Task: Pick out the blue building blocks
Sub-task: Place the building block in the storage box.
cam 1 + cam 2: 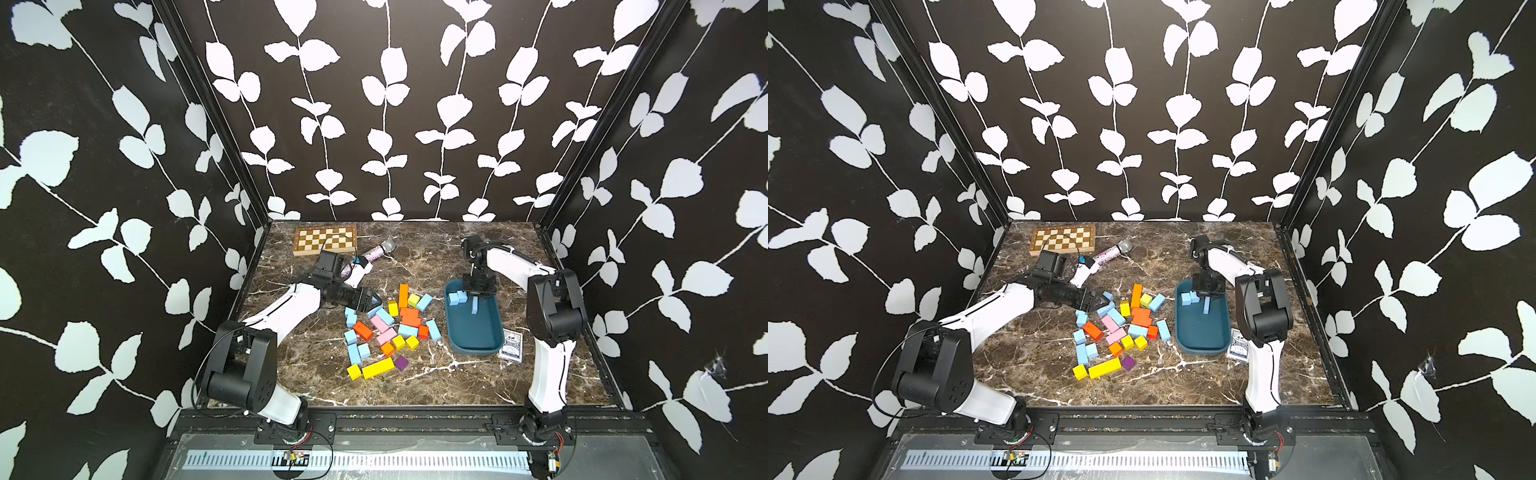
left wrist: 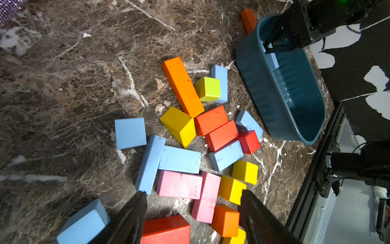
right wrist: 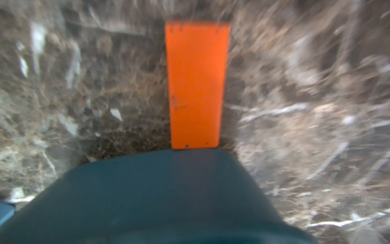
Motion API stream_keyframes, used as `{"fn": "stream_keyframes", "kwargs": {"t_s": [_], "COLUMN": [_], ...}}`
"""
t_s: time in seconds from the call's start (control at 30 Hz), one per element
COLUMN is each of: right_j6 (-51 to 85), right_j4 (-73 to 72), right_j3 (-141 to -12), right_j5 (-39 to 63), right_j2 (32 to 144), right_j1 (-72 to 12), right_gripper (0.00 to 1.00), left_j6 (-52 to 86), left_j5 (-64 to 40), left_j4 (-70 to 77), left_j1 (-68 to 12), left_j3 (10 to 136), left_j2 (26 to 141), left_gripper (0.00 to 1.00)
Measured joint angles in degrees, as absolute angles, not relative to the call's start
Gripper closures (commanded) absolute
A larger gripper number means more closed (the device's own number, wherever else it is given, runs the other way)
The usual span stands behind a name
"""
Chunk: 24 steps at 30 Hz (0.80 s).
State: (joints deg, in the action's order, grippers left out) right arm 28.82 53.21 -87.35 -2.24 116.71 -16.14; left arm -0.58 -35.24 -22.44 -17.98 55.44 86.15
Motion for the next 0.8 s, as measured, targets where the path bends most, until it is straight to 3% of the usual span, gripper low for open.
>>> {"fn": "stream_keyframes", "kwargs": {"t_s": [0.37,0.8], "right_j6": [29.1,26.8], "right_j4": [51.7,50.4], "right_j3": [-83.4,-81.6], "right_j5": [0.1,1.9], "right_j2": [110.3,110.9], "right_j1": [-16.1,-16.1], "right_gripper": [0.66,0.86], "left_j6": [-0.6,-0.6], "left_j5": [-35.2,-35.2], "left_j4": [-22.4,-22.4], "left_j1": [-18.0,-18.0], "left_j3": [55.4,55.3], "left_j2": [86.1,86.1], "left_gripper": [0.28,0.28]}}
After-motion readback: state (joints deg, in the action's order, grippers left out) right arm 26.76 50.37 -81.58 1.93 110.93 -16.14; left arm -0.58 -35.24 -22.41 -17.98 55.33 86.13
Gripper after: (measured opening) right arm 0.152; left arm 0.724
